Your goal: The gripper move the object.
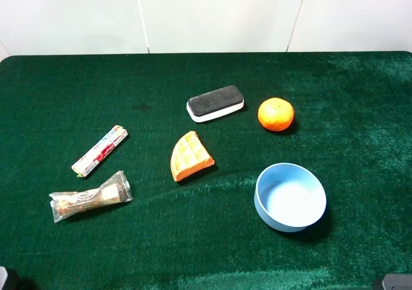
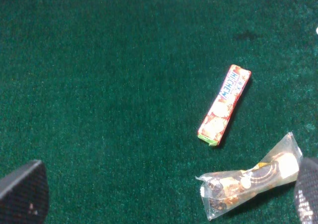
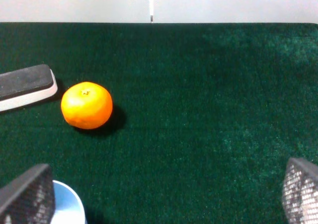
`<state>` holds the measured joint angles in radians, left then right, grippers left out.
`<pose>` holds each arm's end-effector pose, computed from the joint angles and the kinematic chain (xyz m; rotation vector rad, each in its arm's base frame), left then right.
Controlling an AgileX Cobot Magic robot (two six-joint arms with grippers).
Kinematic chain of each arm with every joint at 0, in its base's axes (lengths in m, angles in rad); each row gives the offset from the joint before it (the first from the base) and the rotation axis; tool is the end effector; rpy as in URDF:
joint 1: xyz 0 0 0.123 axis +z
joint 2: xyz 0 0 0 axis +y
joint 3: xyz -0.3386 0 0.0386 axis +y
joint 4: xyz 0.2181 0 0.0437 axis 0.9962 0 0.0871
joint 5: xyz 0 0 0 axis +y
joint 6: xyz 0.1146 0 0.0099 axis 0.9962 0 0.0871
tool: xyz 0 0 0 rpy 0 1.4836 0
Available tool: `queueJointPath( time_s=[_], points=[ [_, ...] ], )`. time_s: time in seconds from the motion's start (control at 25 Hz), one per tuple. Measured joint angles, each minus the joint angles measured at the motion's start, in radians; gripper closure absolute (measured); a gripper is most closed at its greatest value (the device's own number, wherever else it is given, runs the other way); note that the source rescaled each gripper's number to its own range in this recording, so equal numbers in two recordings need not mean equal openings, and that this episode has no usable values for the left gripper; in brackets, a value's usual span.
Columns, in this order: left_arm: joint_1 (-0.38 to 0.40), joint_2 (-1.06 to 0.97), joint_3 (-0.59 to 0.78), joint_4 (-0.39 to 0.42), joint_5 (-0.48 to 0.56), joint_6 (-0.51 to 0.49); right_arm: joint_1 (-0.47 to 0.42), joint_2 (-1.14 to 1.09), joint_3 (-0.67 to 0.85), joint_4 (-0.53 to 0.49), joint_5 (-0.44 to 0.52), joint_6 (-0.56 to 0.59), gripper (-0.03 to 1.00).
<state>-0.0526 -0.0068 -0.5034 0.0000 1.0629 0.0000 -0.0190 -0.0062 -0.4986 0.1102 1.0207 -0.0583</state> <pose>-0.0670 0.0035 0.2522 0.0536 2.0358 -0.0330 -0.0646 0.0120 0.2558 -0.0420 1.9953 0.0812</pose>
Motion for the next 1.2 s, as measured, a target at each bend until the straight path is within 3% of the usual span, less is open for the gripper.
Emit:
queueJointPath(
  time_s=[1.2],
  points=[
    [0.000, 0.000, 0.000, 0.000, 0.000, 0.000, 0.000, 0.000, 0.000, 0.002, 0.000, 0.004, -0.03]
  ],
)
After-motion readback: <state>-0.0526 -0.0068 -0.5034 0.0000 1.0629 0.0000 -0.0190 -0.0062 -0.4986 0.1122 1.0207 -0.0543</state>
